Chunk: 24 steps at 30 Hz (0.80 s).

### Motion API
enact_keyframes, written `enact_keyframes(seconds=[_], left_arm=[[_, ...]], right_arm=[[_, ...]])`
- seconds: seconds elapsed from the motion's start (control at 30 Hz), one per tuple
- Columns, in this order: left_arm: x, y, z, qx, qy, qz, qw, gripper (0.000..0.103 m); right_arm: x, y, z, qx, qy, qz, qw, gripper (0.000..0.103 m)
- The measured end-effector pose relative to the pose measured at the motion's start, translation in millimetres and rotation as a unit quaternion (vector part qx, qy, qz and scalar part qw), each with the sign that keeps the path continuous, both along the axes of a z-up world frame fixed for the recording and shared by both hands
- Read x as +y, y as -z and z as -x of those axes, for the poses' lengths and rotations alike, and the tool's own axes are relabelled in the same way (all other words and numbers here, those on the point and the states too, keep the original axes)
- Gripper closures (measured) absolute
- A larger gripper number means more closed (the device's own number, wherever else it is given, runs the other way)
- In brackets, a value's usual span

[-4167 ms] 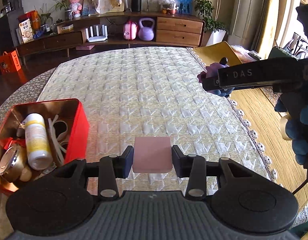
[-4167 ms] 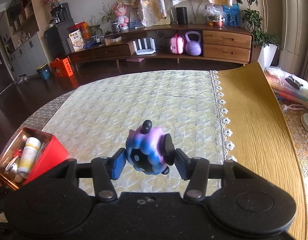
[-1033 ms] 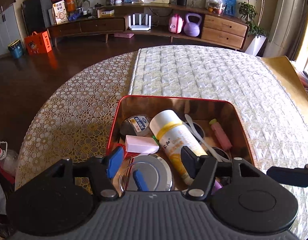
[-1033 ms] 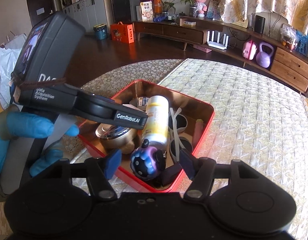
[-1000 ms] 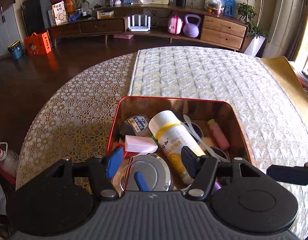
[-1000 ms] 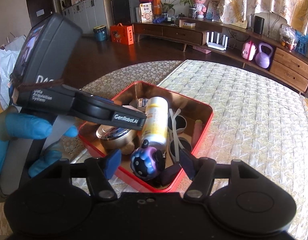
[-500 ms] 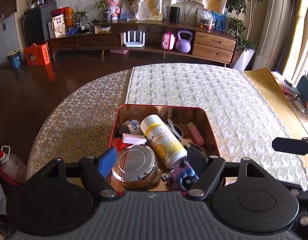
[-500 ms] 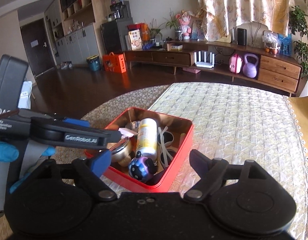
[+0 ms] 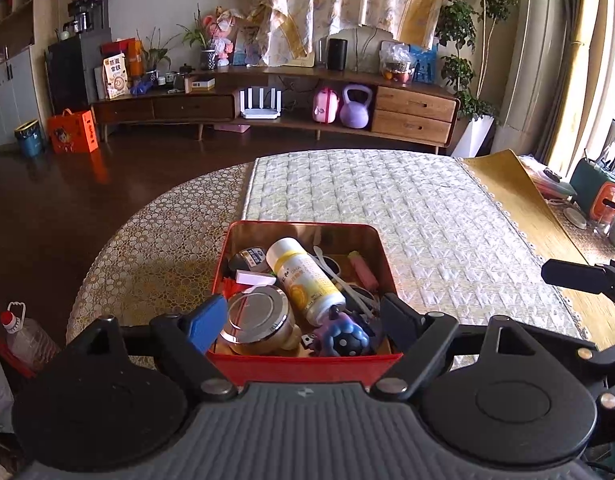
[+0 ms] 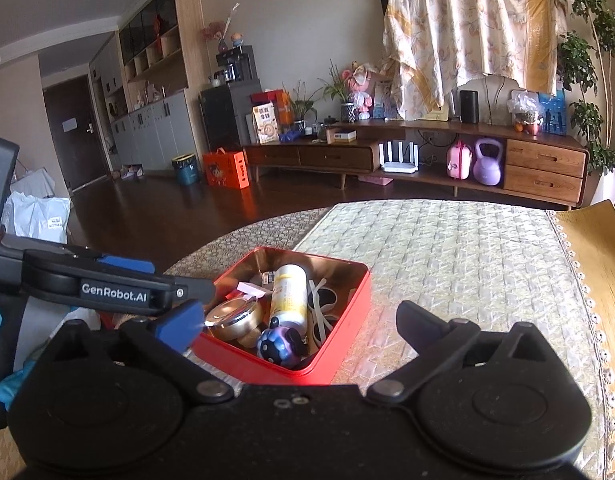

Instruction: Organize rigid objects

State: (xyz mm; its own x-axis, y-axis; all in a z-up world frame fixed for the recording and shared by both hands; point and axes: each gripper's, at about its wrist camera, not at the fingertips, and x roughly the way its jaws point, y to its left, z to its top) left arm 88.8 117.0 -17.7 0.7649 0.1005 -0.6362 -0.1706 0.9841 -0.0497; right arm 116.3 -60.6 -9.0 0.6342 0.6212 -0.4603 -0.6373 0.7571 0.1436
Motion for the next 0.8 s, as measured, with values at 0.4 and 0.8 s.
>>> enact_keyframes(seconds=[0.4, 0.8], left_arm=[[-16.1, 5.7, 14.8, 0.003, 0.002, 0.007, 1.0, 0.003], [-31.5, -1.0, 33.7, -0.022, 0.0, -0.016, 0.9996, 0.003]], right_arm=[[-23.7, 0.9, 11.9, 0.004, 0.036, -0.032, 0.999, 0.0], [-34.0, 8.1, 20.4, 0.019, 0.058, -0.048, 0.997, 0.0]])
